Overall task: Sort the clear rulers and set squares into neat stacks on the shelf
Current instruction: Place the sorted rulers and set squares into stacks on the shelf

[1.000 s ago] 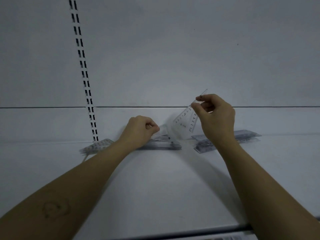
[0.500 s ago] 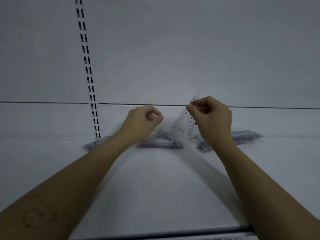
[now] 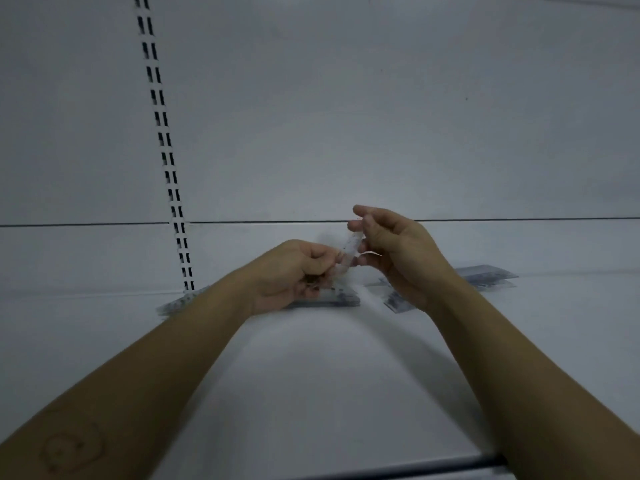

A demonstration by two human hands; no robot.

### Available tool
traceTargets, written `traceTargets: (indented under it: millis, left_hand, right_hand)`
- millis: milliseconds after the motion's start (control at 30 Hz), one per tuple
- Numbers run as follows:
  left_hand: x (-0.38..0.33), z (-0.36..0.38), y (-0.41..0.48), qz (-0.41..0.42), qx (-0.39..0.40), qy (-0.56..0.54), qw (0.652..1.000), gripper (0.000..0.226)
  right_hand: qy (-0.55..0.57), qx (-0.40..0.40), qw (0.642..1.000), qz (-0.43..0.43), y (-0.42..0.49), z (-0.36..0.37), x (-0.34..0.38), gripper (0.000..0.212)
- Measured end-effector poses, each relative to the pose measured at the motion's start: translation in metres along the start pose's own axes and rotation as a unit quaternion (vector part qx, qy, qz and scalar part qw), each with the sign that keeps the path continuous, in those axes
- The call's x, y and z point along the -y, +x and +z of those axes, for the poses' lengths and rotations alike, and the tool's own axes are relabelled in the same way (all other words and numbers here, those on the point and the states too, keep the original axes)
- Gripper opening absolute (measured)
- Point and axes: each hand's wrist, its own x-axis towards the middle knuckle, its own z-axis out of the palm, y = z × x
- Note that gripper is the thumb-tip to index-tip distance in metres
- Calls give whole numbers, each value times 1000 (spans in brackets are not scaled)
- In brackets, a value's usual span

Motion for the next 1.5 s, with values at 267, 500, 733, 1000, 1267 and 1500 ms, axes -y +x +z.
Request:
traceTargets:
  millis: [267, 500, 733, 1000, 1267, 1500]
  left_hand:
    - [-7, -20, -3, 46, -70, 32, 996, 47]
    - [-9, 3, 0, 171, -242, 251, 921, 30]
    - [-15, -10, -2, 10, -51, -131, 990, 28]
    - [4, -30, 5, 35, -214, 153, 964, 10]
    - [18, -38, 11, 58, -212, 385, 896, 16]
    - [23, -43, 5, 8, -122, 560, 819, 44]
  right_hand:
    - [-140, -165, 975, -49, 5, -10, -3, 19]
    - [-439, -218, 827, -276, -1, 11, -10, 20]
    - [-562, 39, 760, -326, -6, 28, -25, 13]
    - [-553, -87, 819, -126, 4, 8, -14, 25]
    - [-429, -91, 899, 5, 23, 1, -47, 12]
    - [-619, -48, 784, -2, 28, 6, -61, 21]
